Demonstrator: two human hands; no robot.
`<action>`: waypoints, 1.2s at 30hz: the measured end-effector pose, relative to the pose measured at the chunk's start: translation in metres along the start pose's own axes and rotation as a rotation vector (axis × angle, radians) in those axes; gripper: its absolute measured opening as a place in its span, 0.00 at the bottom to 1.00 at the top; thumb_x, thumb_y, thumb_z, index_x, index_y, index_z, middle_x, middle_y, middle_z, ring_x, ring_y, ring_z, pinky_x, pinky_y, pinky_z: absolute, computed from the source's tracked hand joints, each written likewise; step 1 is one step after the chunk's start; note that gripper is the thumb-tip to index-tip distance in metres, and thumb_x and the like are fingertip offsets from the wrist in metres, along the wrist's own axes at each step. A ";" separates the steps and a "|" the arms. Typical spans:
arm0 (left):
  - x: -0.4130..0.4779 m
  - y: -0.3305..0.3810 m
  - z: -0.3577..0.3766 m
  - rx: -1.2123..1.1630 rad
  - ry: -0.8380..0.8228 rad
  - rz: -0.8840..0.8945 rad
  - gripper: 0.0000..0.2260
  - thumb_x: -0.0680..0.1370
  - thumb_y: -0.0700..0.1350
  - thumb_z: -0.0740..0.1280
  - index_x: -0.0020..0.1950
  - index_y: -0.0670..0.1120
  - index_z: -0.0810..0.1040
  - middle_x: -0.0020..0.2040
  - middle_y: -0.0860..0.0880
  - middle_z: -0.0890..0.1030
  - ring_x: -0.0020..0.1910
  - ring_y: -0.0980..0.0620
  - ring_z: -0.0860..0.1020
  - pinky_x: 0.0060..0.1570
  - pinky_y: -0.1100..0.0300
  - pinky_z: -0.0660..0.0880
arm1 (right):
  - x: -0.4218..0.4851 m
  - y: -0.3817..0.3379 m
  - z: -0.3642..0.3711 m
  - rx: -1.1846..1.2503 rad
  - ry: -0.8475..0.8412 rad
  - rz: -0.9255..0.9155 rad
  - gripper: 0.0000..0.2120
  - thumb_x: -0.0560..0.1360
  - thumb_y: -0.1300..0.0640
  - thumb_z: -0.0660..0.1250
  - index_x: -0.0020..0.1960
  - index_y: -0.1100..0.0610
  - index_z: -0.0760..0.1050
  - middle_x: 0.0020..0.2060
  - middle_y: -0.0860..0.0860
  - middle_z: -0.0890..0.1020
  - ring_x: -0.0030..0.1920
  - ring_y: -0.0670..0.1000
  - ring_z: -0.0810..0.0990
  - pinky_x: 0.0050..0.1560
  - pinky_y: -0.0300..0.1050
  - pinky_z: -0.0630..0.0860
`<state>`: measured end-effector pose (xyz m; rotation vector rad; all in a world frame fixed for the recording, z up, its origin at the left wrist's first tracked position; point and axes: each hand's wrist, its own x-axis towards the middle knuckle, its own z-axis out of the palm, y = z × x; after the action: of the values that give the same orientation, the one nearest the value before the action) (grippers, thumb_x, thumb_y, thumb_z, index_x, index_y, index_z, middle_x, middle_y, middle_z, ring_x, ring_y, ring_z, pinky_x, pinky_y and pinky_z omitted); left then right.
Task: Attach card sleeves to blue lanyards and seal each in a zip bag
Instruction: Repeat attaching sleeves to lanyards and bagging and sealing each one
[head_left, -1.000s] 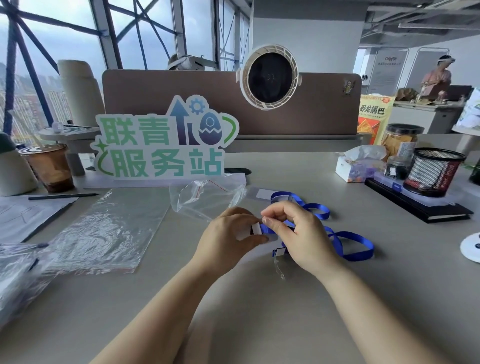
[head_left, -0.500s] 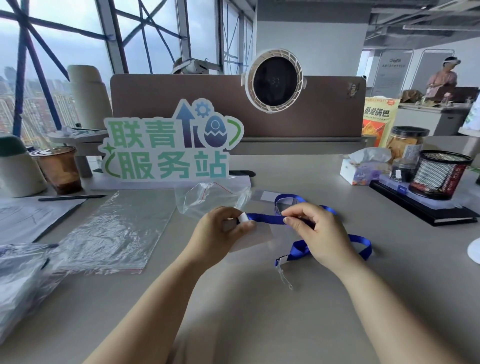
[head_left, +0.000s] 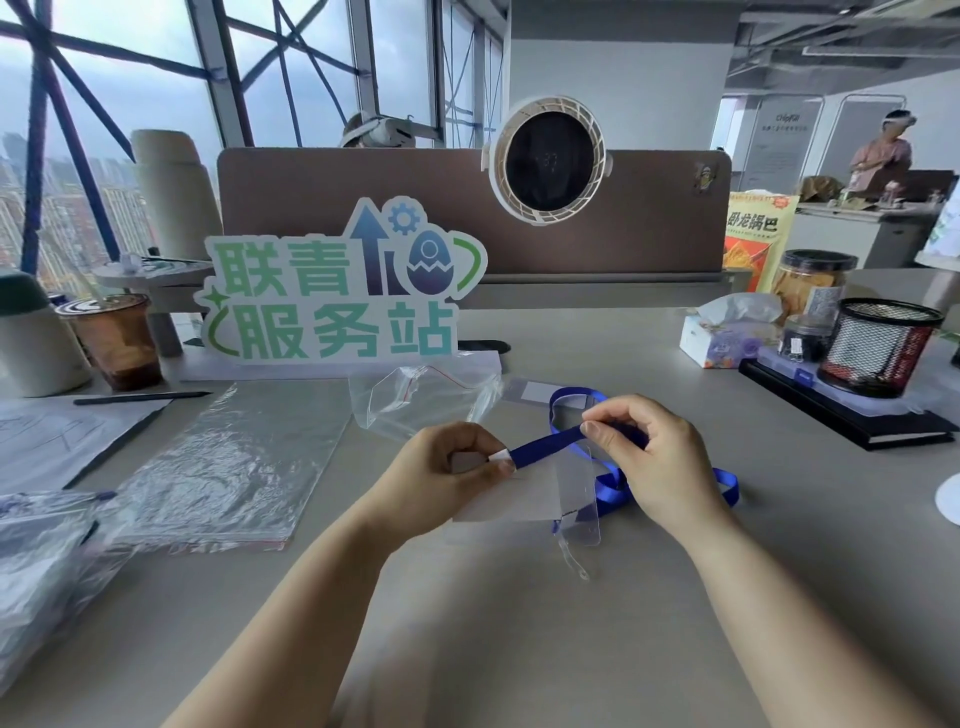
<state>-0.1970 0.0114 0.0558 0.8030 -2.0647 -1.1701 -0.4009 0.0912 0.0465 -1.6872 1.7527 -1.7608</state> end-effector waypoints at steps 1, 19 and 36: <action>0.000 0.000 0.000 -0.012 -0.007 0.003 0.02 0.74 0.44 0.71 0.41 0.49 0.81 0.39 0.51 0.83 0.35 0.55 0.78 0.37 0.61 0.74 | 0.000 0.000 0.000 0.012 0.002 0.009 0.05 0.73 0.63 0.69 0.44 0.54 0.79 0.40 0.43 0.82 0.41 0.38 0.79 0.43 0.27 0.71; 0.006 -0.002 0.003 -0.496 0.314 -0.015 0.11 0.68 0.50 0.73 0.47 0.46 0.83 0.48 0.40 0.83 0.44 0.47 0.79 0.47 0.50 0.75 | -0.005 0.000 0.012 -0.010 -0.195 0.118 0.07 0.77 0.56 0.64 0.47 0.46 0.79 0.33 0.46 0.80 0.28 0.41 0.69 0.32 0.30 0.65; 0.008 -0.003 0.003 0.087 0.327 0.053 0.08 0.71 0.43 0.73 0.40 0.54 0.76 0.37 0.58 0.79 0.35 0.61 0.76 0.31 0.70 0.71 | -0.007 -0.017 0.007 -0.067 -0.196 -0.062 0.09 0.69 0.61 0.74 0.41 0.51 0.75 0.38 0.44 0.80 0.42 0.43 0.78 0.43 0.29 0.71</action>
<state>-0.2033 0.0059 0.0536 0.9088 -1.8619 -0.8600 -0.3834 0.0974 0.0530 -1.8885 1.7089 -1.5158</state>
